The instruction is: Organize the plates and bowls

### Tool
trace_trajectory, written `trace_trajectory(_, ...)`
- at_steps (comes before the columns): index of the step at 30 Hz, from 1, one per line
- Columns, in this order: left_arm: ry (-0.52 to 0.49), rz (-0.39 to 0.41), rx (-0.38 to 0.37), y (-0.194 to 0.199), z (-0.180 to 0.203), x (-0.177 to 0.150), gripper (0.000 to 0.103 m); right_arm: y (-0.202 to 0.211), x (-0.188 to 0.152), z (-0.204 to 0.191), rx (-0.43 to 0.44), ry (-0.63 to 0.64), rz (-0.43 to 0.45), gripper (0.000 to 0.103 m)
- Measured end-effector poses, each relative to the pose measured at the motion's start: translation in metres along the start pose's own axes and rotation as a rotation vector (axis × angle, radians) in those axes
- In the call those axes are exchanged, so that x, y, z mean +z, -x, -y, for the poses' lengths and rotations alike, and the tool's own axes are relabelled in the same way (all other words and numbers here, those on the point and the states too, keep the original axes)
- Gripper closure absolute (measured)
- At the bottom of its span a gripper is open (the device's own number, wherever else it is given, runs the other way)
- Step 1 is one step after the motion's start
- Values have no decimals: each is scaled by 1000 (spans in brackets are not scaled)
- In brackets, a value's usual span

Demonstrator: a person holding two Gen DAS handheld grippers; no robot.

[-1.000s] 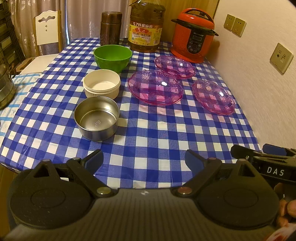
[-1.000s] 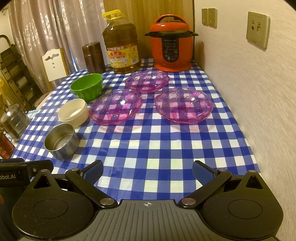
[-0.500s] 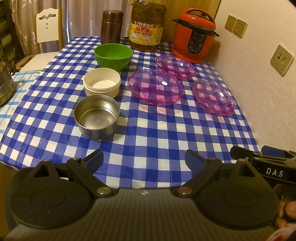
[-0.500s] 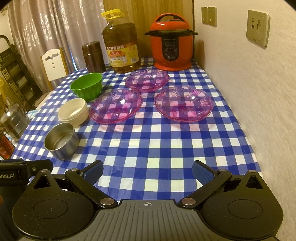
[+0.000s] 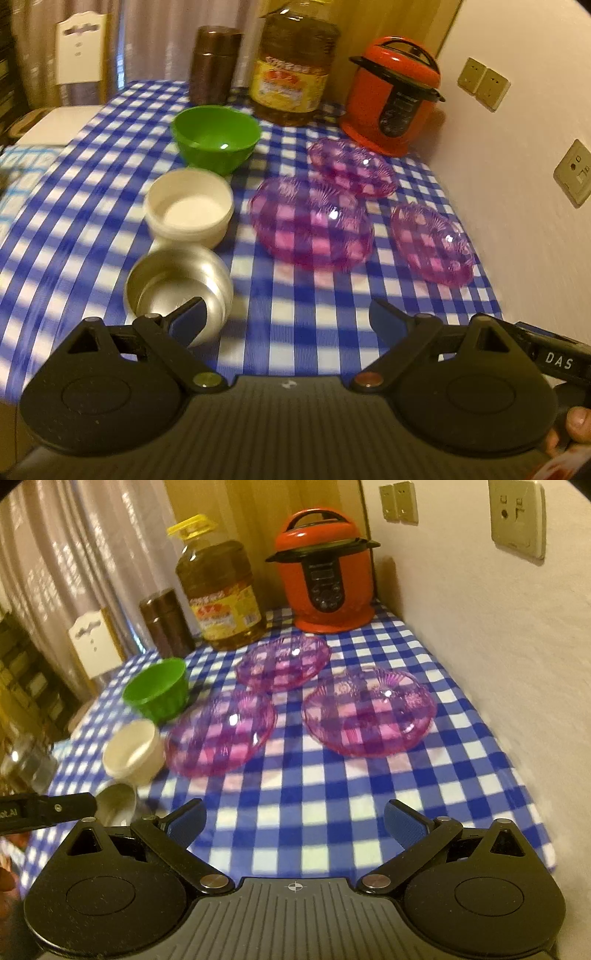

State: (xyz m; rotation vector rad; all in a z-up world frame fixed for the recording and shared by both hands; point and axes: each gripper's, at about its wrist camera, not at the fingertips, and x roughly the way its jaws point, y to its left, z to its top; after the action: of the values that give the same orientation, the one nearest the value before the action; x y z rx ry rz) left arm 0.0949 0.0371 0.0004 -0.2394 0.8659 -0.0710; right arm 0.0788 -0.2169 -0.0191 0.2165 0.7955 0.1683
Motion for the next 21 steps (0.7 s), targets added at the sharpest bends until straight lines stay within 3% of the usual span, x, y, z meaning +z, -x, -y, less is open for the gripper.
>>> trace_trajectory(6,-63,-1,-41,-48,-18,46,16,-37,20,-5,15,-74,9,2)
trace_trajectory(9,-109,-11,-43,-74,-23,64,18,-59,27,-6,25,-129,-3,23)
trace_trajectory(13,-209,-22,-69,-106,-22,84,23,-91,33,-5,34,-195,-29,31)
trace_trajectory(21,-316,-43,-93,-161,-18,110,39,-136,40,-4,32,-242,-61,51)
